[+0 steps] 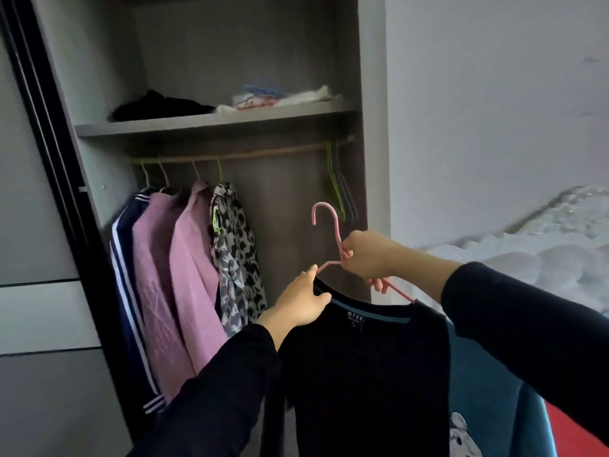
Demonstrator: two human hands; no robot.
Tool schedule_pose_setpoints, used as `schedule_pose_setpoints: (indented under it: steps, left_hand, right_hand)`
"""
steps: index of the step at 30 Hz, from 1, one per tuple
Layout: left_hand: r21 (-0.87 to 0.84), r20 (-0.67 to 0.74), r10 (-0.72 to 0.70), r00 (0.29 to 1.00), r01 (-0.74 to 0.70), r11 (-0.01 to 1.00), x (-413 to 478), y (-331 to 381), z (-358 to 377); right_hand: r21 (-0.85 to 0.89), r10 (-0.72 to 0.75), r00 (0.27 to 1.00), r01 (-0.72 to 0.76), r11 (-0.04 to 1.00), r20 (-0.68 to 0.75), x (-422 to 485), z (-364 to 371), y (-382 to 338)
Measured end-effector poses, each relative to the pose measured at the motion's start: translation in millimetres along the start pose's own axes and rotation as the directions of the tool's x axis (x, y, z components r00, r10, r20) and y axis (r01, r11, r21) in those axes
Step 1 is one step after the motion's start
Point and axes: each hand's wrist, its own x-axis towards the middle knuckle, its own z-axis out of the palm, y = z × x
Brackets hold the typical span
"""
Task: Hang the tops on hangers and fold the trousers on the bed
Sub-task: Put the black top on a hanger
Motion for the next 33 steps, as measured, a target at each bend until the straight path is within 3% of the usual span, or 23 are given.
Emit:
schedule_pose_setpoints:
  steps: [11, 19, 26, 33]
  left_hand:
    - [0.018, -0.189, 0.032, 0.981, -0.029, 0.999, 155, -82, -79]
    - [0.197, -0.437, 0.121, 0.891, -0.037, 0.98, 258, -132, -165]
    - [0.421, -0.474, 0.264, 0.84, -0.047, 0.906, 332, -159, -246]
    - [0.429, -0.498, 0.308, 0.811, -0.079, 0.9, 406, -180, -298]
  right_hand:
    - [-0.066, -0.063, 0.986, 0.053, 0.996, -0.156, 200, 6, -57]
    - [-0.117, -0.145, 0.949, 0.116, 0.986, -0.281, 335, -18, -97]
    - [-0.19, -0.16, 0.893, 0.085, 0.978, -0.421, 430, -29, -124]
    - [-0.168, -0.166, 0.875, 0.098, 0.981, -0.456, 506, -33, -151]
